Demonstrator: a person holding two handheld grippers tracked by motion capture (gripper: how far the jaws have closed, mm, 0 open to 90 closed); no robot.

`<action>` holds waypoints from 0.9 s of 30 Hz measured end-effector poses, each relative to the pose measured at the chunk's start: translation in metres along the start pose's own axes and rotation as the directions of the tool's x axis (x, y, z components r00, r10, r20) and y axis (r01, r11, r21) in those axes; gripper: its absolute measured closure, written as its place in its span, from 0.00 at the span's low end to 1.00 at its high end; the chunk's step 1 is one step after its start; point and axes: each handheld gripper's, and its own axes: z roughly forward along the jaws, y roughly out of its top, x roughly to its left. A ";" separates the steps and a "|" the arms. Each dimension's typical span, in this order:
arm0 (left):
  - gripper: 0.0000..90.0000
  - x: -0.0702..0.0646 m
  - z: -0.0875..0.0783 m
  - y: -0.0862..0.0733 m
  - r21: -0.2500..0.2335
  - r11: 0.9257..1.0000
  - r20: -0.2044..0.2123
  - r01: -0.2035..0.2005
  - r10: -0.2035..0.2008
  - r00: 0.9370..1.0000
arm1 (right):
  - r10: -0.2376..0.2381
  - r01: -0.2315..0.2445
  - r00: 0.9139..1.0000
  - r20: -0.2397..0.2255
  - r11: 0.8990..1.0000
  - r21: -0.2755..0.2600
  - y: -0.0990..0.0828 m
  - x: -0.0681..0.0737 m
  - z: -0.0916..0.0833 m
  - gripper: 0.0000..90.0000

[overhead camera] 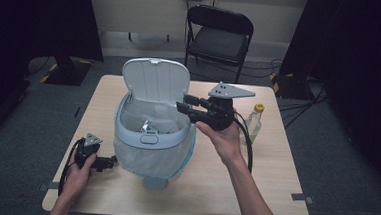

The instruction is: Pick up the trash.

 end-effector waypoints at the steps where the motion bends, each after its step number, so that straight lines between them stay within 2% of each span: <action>1: 0.06 0.000 0.000 0.000 0.000 1.000 0.002 0.000 0.000 1.000 | 0.003 -0.003 1.000 0.002 1.000 -0.006 0.000 -0.001 -0.003 0.63; 6: 0.06 0.000 0.000 0.000 0.000 1.000 0.002 0.000 0.000 1.000 | 0.020 -0.019 1.000 0.023 0.999 -0.034 -0.004 -0.009 -0.018 0.61; 13: 0.06 0.000 0.000 0.000 0.000 1.000 0.002 0.001 -0.001 1.000 | 0.045 -0.042 0.997 0.069 0.999 -0.034 -0.017 -0.020 -0.034 0.58; 19: 0.06 0.000 0.000 0.000 0.000 1.000 0.000 0.000 0.000 1.000 | 0.054 -0.054 0.994 0.097 0.999 -0.006 -0.029 -0.026 -0.039 0.57; 21: 0.06 0.000 0.000 0.000 0.000 1.000 0.001 0.002 -0.002 1.000 | 0.055 -0.055 0.994 0.093 0.998 0.002 -0.034 -0.027 -0.040 0.58; 24: 0.05 -0.001 0.000 0.000 0.002 1.000 -0.002 0.004 -0.004 1.000 | 0.042 -0.047 0.993 0.112 0.998 0.041 -0.045 -0.026 -0.037 0.57; 27: 0.05 -0.001 0.000 0.000 0.002 1.000 -0.002 0.004 -0.004 1.000 | 0.057 -0.064 0.992 0.115 0.996 0.060 -0.055 -0.029 -0.035 0.57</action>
